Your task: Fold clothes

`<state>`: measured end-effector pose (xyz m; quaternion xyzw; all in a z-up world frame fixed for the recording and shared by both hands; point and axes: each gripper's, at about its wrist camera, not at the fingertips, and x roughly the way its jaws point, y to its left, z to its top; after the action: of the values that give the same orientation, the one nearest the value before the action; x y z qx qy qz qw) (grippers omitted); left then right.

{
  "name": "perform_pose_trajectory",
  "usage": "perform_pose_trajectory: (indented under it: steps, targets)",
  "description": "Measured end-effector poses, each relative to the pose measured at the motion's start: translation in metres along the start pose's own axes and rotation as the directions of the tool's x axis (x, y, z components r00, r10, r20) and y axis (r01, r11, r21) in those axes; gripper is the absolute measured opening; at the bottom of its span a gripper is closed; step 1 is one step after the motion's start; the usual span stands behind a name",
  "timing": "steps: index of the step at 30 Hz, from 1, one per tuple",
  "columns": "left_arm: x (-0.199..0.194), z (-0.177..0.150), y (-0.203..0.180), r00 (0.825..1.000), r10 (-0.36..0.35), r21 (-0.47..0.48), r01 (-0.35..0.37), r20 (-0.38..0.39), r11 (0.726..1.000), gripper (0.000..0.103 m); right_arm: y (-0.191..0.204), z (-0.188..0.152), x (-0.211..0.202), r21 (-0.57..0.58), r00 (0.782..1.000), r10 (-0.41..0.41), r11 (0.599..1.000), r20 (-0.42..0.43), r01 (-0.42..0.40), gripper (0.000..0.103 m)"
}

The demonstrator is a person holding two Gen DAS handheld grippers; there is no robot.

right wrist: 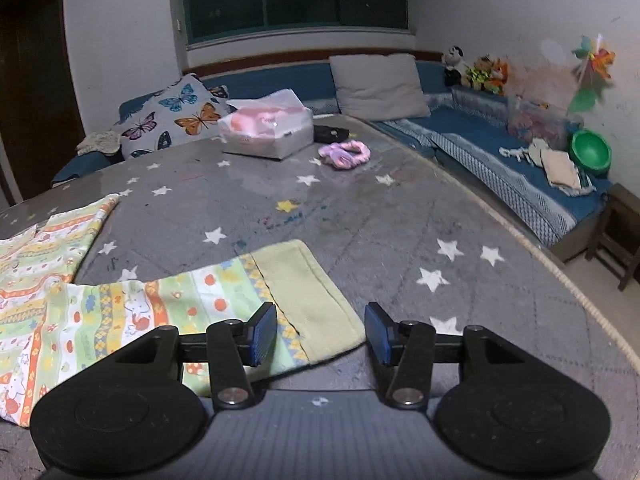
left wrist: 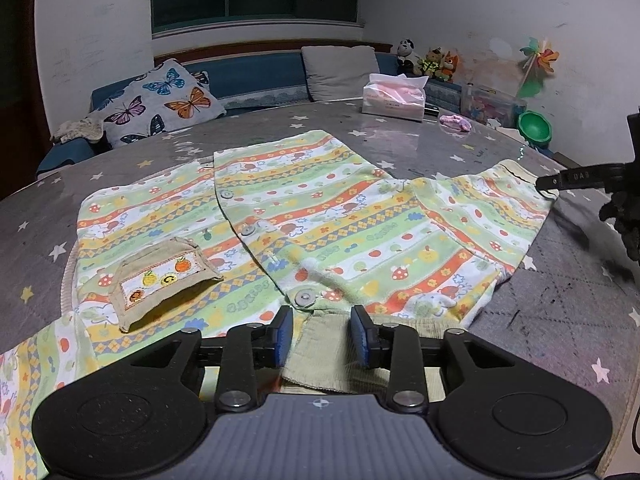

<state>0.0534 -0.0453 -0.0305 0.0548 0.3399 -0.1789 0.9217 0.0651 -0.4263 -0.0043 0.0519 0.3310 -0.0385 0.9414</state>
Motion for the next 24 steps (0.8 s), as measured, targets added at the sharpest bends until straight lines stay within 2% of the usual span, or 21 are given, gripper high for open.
perform_pose_trajectory:
  steps: [3,7,11,14,18,24]
  targets:
    - [-0.002,0.0,0.001,1.0,0.005,-0.006,-0.005,0.004,1.0,0.039,0.004,-0.002,-0.001,-0.013,1.0,0.0,1.0,-0.002,0.0,0.049]
    - [-0.007,0.0,0.004,1.0,0.016,-0.021,-0.015,0.018,1.0,0.043,0.006,-0.001,-0.001,-0.001,1.0,0.019,1.0,-0.023,-0.019,0.013]
    - [-0.017,-0.003,0.014,0.998,0.044,-0.053,-0.042,0.035,0.998,0.044,0.013,0.003,-0.01,0.022,0.998,0.055,0.998,-0.009,-0.055,0.01]
    - [-0.028,-0.008,0.026,0.996,0.081,-0.086,-0.076,0.046,0.993,0.045,0.025,0.014,-0.028,0.034,0.989,0.146,0.989,0.023,-0.146,0.009]
    - [-0.043,-0.018,0.047,0.988,0.147,-0.148,-0.138,0.052,0.979,0.047,0.06,0.035,-0.053,-0.014,0.952,0.298,0.955,0.068,-0.298,0.009]
    - [-0.073,-0.038,0.081,0.965,0.257,-0.247,-0.236,0.055,0.94,0.048,0.128,0.064,-0.08,-0.118,0.854,0.514,0.856,0.079,-0.504,0.008]
